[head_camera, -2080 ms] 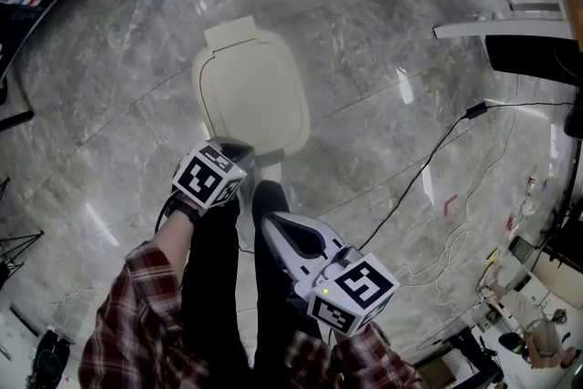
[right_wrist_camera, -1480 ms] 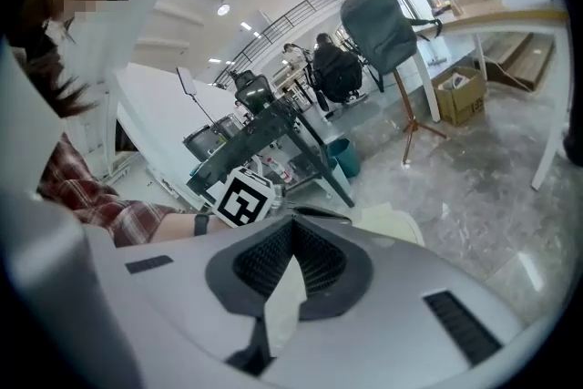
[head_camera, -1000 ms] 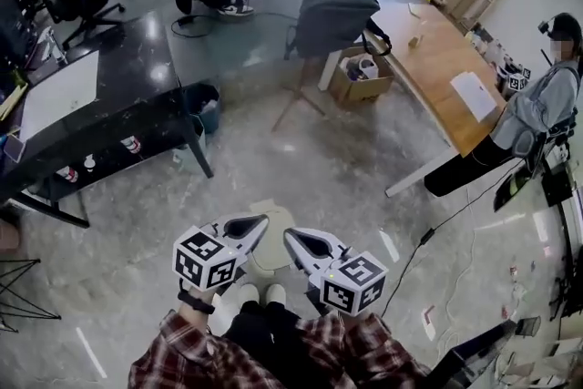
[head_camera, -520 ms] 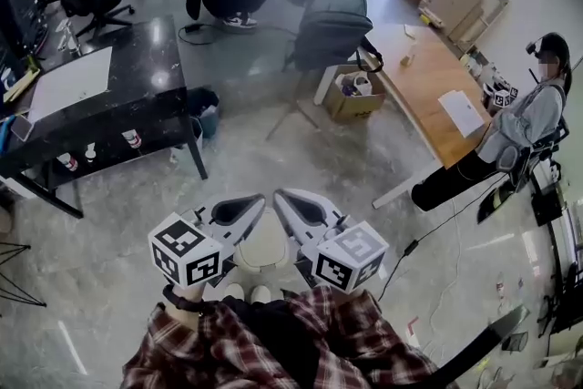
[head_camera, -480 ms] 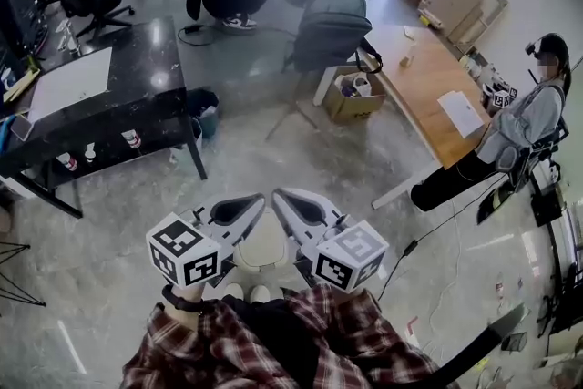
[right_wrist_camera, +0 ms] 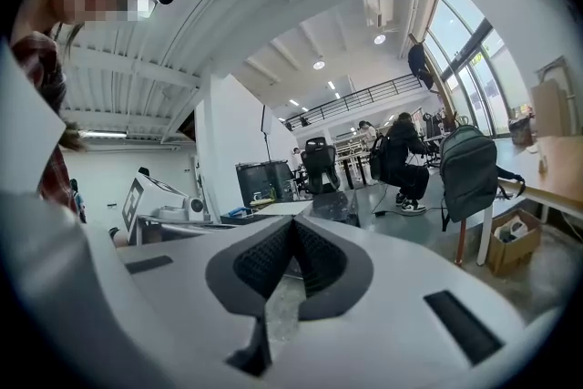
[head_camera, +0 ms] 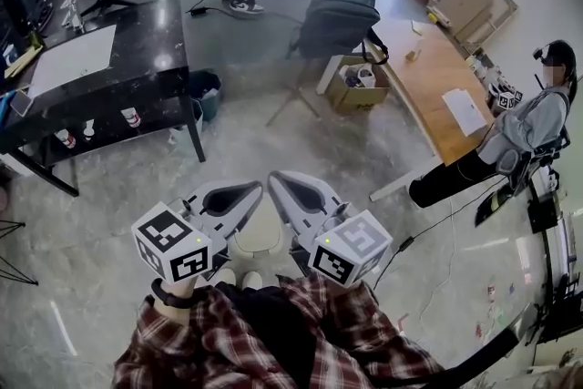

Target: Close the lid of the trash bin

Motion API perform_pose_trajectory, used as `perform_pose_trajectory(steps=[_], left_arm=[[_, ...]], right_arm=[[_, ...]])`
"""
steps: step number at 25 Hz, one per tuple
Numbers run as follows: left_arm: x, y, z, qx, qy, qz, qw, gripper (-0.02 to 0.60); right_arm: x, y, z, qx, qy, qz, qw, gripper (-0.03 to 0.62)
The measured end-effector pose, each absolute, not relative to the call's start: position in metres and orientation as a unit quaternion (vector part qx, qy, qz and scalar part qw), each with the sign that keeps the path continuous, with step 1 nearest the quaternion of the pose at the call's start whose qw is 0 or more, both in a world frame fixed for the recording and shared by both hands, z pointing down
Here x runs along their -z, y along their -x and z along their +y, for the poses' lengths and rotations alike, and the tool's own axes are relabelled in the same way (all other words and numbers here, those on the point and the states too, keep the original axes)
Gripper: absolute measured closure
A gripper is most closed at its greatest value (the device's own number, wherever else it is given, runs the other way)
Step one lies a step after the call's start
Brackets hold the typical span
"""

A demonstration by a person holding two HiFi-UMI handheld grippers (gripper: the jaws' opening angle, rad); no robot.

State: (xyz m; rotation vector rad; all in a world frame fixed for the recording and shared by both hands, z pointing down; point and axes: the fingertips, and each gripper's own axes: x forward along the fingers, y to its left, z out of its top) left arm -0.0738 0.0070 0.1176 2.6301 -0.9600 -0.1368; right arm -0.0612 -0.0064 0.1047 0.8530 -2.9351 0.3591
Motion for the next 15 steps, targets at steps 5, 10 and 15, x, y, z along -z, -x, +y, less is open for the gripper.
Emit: perform_pose_trajectory(steps=[5,10,15], left_arm=[[-0.1196,0.0723,0.0107,0.045,-0.924,-0.340,0.169,0.571],[-0.1218,0.0742,0.0119,0.045,-0.925,-0.337,0.173,0.571],[-0.1227,0.0738,0.0120,0.042,-0.925,-0.331,0.180,0.571]], right_arm=[[-0.1084,0.0634,-0.0032,-0.120,-0.275,-0.953,0.033,0.582],[-0.1096,0.0668,-0.0019,-0.123,-0.275,-0.953,0.033,0.582],[-0.1131,0.0665,-0.0028,-0.132,-0.280,-0.950,0.036,0.582]])
